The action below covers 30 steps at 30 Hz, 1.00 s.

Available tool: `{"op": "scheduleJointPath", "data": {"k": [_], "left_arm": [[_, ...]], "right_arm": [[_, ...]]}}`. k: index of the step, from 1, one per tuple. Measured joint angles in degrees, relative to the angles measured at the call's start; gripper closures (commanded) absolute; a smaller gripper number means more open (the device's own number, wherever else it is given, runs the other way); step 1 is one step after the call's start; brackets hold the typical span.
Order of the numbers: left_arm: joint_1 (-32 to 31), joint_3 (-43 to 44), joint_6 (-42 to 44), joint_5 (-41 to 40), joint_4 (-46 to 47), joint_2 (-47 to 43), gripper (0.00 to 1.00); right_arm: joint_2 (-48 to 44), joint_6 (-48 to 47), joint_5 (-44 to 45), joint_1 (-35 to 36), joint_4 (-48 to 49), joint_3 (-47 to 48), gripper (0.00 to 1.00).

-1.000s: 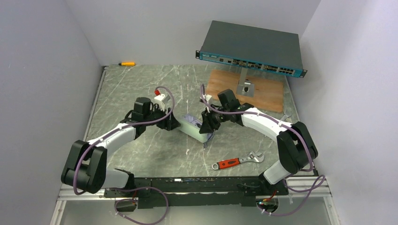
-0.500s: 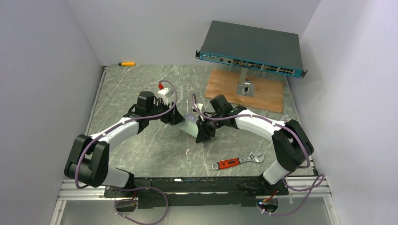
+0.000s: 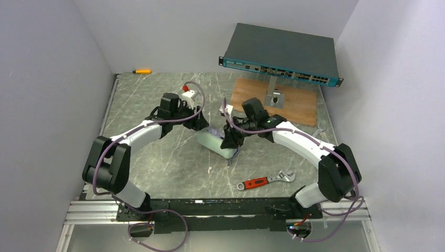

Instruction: Open the umbrella

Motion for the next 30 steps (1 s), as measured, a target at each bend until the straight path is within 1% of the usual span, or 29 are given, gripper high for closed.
{"op": "scheduleJointPath", "data": {"k": [2, 5, 8, 11, 17, 18, 21, 24, 27, 30], "left_arm": [[-0.74, 1.66, 1.25, -0.26, -0.9, 1.51, 0.41], [-1.95, 1.66, 3.15, -0.22, -3.41, 1.9, 0.45], [-2.82, 0.02, 4.28, -0.2, -4.9, 1.88, 0.5], [-3.08, -2.99, 4.87, 0.0, -5.88, 1.29, 0.53], [-3.1, -7.48, 4.92, 1.66, -8.15, -3.76, 0.56], [-3.13, -7.72, 4.92, 1.9, -8.26, -4.57, 0.56], [-3.13, -8.02, 4.92, 2.6, -8.26, -6.43, 0.57], [-3.13, -8.22, 5.01, 2.78, -8.79, -6.56, 0.57], [-3.13, -9.11, 5.57, 2.54, -9.44, -6.56, 0.58], [-2.84, -10.69, 6.16, 2.29, -10.29, -6.64, 0.58]], "right_arm": [[-0.57, 0.83, 1.86, -1.51, 0.5, 0.22, 0.72], [-0.31, 2.19, 6.01, -4.28, 0.79, 0.98, 0.71], [0.39, 2.91, 10.84, -6.45, 1.11, 1.66, 0.7], [1.49, 3.02, 14.16, -7.02, 1.38, 1.92, 0.67], [4.44, 2.95, 17.84, -4.42, 1.01, 2.69, 0.57], [4.79, 2.86, 18.4, -3.63, 1.05, 2.75, 0.55], [5.38, 2.6, 19.67, -1.2, 1.11, 2.75, 0.44], [6.19, 2.1, 20.68, 0.81, 1.29, 2.8, 0.38], [8.13, 1.7, 21.79, 1.95, 1.51, 3.26, 0.35], [10.27, 1.27, 23.08, 2.8, 2.16, 3.52, 0.34]]}}
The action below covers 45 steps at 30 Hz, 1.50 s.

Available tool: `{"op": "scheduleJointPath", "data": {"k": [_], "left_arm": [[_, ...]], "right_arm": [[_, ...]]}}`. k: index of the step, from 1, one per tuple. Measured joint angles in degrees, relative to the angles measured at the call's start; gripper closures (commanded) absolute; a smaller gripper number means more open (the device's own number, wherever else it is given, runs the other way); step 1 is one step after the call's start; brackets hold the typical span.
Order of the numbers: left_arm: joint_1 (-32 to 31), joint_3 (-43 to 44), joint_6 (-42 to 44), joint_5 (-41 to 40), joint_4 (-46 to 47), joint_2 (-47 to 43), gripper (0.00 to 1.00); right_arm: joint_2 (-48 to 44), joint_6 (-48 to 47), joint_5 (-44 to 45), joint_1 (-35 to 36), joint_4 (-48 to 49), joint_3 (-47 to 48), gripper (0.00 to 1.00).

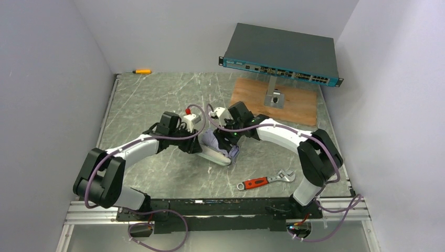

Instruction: Open the umbrella

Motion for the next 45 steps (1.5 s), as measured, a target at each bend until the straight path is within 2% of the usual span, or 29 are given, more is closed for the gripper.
{"op": "scheduleJointPath", "data": {"k": [8, 11, 13, 16, 17, 22, 23, 24, 26, 33, 39, 42, 45], "left_arm": [[2.12, -1.55, -0.42, -0.07, -1.57, -0.55, 0.57], [3.23, -1.55, -0.9, 0.04, -1.6, -1.07, 0.57], [4.0, -1.55, -1.38, 0.15, -1.64, -1.53, 0.56], [5.2, -1.55, -1.57, 0.55, -1.66, -2.6, 0.51], [5.51, -1.55, -1.57, 0.59, -1.64, -3.08, 0.48], [7.13, -1.42, -0.79, 0.59, -1.97, -7.48, 0.29], [7.5, -1.18, -0.59, 0.59, -2.19, -8.48, 0.23], [7.93, -0.85, -0.42, 0.59, -2.34, -9.38, 0.12], [9.05, -0.22, -0.2, 0.61, -2.47, -11.32, 0.06], [13.75, 1.42, 0.33, 0.33, -3.37, -17.27, 0.06], [15.52, 1.66, 2.86, 0.37, -5.4, -19.28, 0.04], [16.0, 2.1, 5.25, 0.44, -6.14, -19.87, 0.04], [16.22, 2.4, 7.96, 0.48, -7.23, -21.09, 0.04]], "right_arm": [[2.97, -2.45, 4.11, 2.47, 2.51, -0.59, 0.34], [3.45, -3.63, 6.1, 2.95, 3.63, -1.14, 0.39], [3.82, -4.33, 7.61, 3.26, 4.59, -1.53, 0.55], [4.09, -5.07, 8.66, 3.58, 5.16, -1.73, 0.86], [3.98, -5.09, 8.74, 3.72, 5.25, -1.73, 1.0], [2.58, -3.96, 8.31, 4.0, 5.4, -1.16, 1.0], [2.34, -3.34, 7.91, 4.0, 5.31, -0.94, 1.0], [2.14, -2.64, 7.5, 4.0, 5.31, -0.63, 1.0], [1.75, -0.96, 6.6, 3.87, 5.27, 0.31, 1.0], [-2.43, 4.07, 3.67, 2.12, 6.69, 3.06, 1.0], [-7.21, 5.4, -0.76, -5.16, 3.61, 4.72, 1.0], [-12.63, 1.51, -2.54, -9.97, -0.85, 4.0, 1.0], [-23.04, -8.81, -3.63, -12.46, -6.03, -1.57, 1.0]]}}
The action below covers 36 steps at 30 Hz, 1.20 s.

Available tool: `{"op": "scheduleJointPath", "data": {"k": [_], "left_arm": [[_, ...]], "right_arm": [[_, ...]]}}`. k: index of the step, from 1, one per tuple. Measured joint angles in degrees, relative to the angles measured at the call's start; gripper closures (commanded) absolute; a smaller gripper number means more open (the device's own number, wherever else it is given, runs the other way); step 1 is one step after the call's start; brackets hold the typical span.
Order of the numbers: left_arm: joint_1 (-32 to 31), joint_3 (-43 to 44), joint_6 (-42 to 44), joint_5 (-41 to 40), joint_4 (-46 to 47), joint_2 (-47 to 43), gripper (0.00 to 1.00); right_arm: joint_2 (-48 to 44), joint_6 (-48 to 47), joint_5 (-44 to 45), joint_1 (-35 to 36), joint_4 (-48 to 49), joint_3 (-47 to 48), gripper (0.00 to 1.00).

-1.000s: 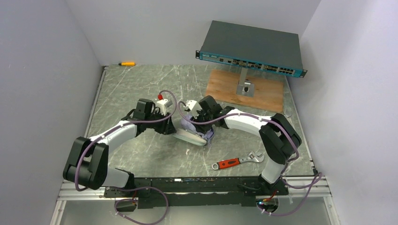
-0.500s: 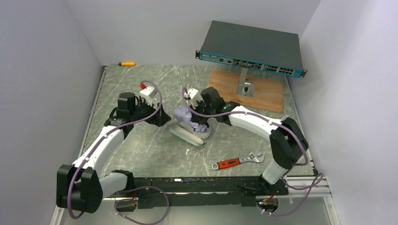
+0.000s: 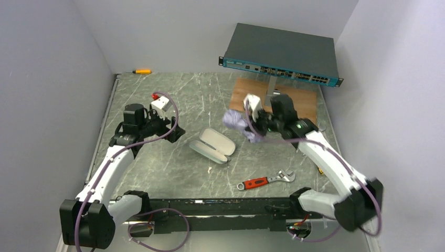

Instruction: Open the umbrella

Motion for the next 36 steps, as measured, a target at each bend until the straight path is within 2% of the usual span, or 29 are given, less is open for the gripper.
{"op": "scheduleJointPath", "data": {"k": [3, 6, 10, 13, 18, 23, 27, 33, 36], "left_arm": [[0.15, 0.04, 2.25, 0.02, -1.2, -1.31, 0.04], [0.26, 0.04, 2.95, 0.07, -1.7, -1.84, 0.05], [0.33, 0.04, 2.8, 0.07, -1.84, -1.9, 0.05], [0.39, 0.04, 2.64, 0.02, -1.84, -1.92, 0.03], [2.16, 0.04, 0.44, 0.13, -1.92, -2.23, 0.0], [8.68, 0.48, -4.28, 2.71, -2.91, -2.82, 0.0], [12.52, 3.15, -6.43, 4.74, -5.62, -2.73, 0.0], [16.26, 5.38, -6.34, 3.58, -8.17, -3.08, 0.0], [17.16, 5.4, -4.81, 2.67, -8.94, -3.67, 0.0]], "right_arm": [[-11.63, -12.98, -3.5, 0.66, -10.14, -6.51, 1.0], [-17.64, -24.22, -6.32, 1.57, -21.03, -10.47, 1.0], [-15.85, -33.79, -5.97, 3.08, -30.71, -12.96, 1.0], [-10.38, -36.79, -4.52, 5.27, -31.82, -13.31, 1.0], [-1.57, -37.16, -1.75, 9.99, -26.64, -13.53, 1.0], [8.72, -34.25, -0.85, 12.17, -17.59, -11.69, 1.0], [19.91, -27.54, -0.46, 12.92, -9.29, -2.34, 1.0], [42.14, -15.41, 5.79, 13.2, 7.52, 20.41, 1.0], [47.47, -13.42, 7.04, 13.0, 11.54, 26.91, 1.0]]}}
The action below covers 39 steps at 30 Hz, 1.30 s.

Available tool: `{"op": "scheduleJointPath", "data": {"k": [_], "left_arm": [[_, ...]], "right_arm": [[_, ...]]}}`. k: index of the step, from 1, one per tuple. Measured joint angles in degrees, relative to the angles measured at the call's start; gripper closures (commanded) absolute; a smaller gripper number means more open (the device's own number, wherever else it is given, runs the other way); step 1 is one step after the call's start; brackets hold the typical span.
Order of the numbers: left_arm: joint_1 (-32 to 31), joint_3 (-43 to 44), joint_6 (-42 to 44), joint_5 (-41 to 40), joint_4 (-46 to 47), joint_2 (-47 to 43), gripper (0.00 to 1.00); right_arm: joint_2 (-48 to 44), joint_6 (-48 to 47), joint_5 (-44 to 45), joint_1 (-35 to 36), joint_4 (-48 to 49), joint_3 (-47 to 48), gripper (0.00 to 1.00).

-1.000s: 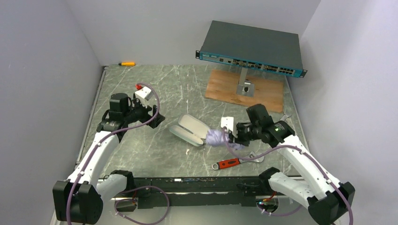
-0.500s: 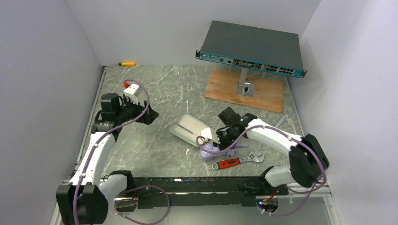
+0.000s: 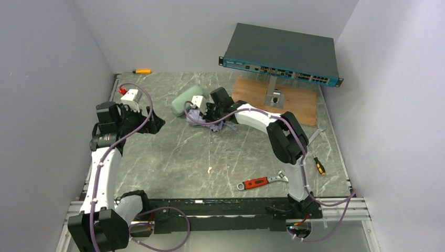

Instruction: Open the umbrella

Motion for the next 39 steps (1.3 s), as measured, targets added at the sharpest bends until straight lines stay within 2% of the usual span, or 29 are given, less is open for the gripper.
{"op": "scheduleJointPath", "data": {"k": [3, 7, 12, 13, 14, 16, 19, 26, 29, 32, 35, 39], "left_arm": [[0.37, 0.15, 1.25, -0.07, -0.74, -0.76, 0.0], [0.37, 0.39, 2.29, 0.42, -1.84, -1.75, 0.0], [0.46, -0.5, 4.85, 4.55, -3.45, -2.93, 0.0], [0.46, -0.57, 5.84, 5.66, -4.22, -2.84, 0.0], [0.46, -0.7, 6.62, 7.08, -5.49, -2.75, 0.0], [0.48, -1.16, 7.54, 9.68, -7.34, -2.78, 0.0], [0.48, -1.88, 8.09, 13.68, -9.92, -2.75, 0.0], [0.46, -3.58, 11.58, 19.71, -13.25, -2.27, 0.0], [-0.07, -3.63, 18.78, 20.98, -14.47, -2.05, 0.0], [-2.08, -6.36, 26.64, 19.93, -12.79, -5.42, 0.0], [-9.27, -9.29, 34.51, 15.37, -12.07, -8.57, 0.0], [-23.12, -9.57, 41.64, 10.8, -10.88, -4.48, 0.0]], "right_arm": [[-1.6, -0.2, -1.51, -0.28, -0.13, -2.05, 1.0], [-9.4, -3.17, -4.39, 0.5, -3.04, -11.93, 1.0], [-18.25, -7.39, -5.55, 4.83, -6.88, -22.32, 1.0], [-19.21, -7.91, -5.42, 6.1, -7.32, -23.23, 0.9], [-19.82, -8.28, -5.25, 7.52, -7.52, -23.91, 0.74], [-20.15, -8.31, -5.14, 9.44, -7.54, -24.26, 0.34], [-20.17, -6.6, -5.49, 11.37, -7.65, -24.28, 0.11], [-25.79, -2.19, -6.47, 8.68, -11.23, -24.26, 0.08], [-29.35, -0.48, -8.28, 3.93, -13.03, -24.37, 0.08], [-31.06, 0.11, -9.94, -0.79, -13.68, -25.55, 0.09], [-31.08, -0.33, -11.63, -4.61, -16.24, -26.36, 0.1], [-28.92, -0.87, -15.21, -6.25, -19.32, -24.55, 0.12]]}}
